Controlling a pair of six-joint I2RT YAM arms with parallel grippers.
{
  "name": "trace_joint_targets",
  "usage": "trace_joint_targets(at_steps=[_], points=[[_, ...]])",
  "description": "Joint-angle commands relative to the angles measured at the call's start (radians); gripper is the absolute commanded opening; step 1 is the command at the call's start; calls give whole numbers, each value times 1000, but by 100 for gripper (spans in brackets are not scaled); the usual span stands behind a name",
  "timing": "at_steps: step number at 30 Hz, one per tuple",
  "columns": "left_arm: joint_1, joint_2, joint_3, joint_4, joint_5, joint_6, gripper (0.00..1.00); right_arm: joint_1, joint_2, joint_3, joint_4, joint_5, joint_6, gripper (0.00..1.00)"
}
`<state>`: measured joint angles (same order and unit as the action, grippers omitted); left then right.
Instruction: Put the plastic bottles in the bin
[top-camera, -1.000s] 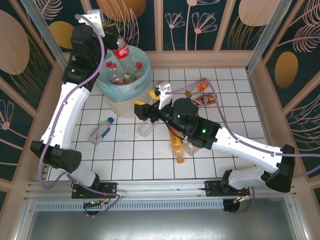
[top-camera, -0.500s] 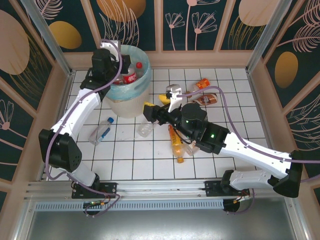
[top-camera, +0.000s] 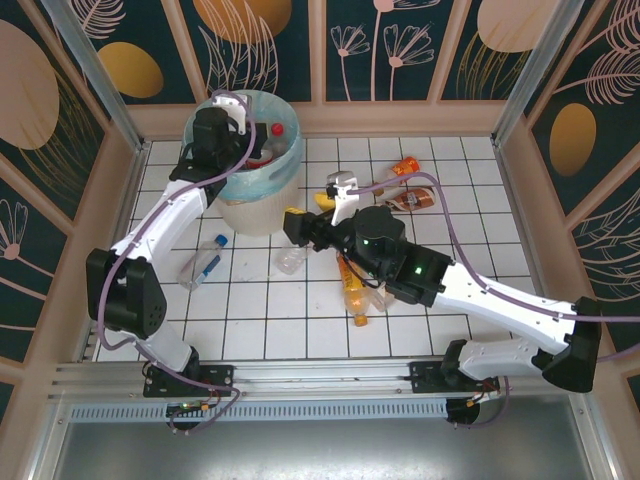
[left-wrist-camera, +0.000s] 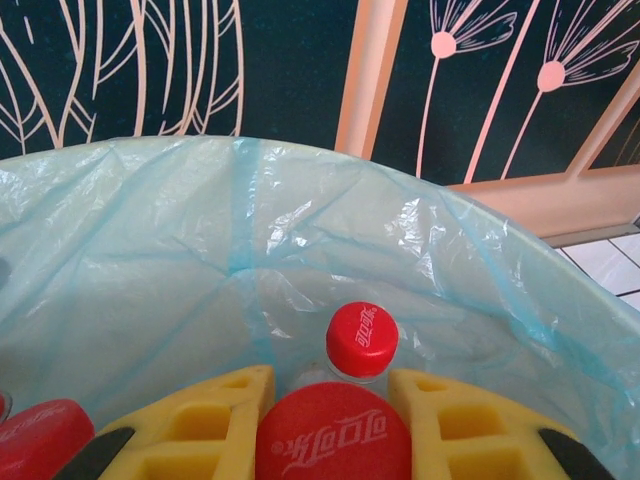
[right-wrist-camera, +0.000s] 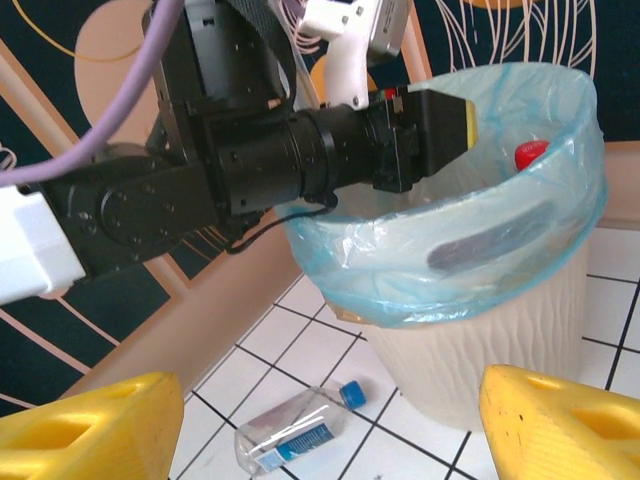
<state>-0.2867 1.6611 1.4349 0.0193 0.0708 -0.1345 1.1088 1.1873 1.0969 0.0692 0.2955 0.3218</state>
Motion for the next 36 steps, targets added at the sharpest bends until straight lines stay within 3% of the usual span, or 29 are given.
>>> trace_joint_targets(at_steps=[1,15,22,23,26,28,31,36], points=[[8,47,10,-53,-13,32,0,-6,13,23,-11,11,14,78],[12,141,53,-97,-5,19,0,-15,10,9,-26,19,17,78],[14,164,145,-121,77,-45,0,-21,16,14,-31,8,14,78],[14,164,149,-121,82,-53,2,-21,14,12,-33,10,14,78],[14,165,182,-132,110,-78,36,-23,10,8,-40,11,14,78],[14,155,215,-145,131,-96,50,-25,8,9,-44,11,13,78],[14,116,259,-142,136,-119,54,-28,6,11,-46,11,8,78],[15,62,288,-99,158,-150,51,-36,9,7,-33,0,8,78]])
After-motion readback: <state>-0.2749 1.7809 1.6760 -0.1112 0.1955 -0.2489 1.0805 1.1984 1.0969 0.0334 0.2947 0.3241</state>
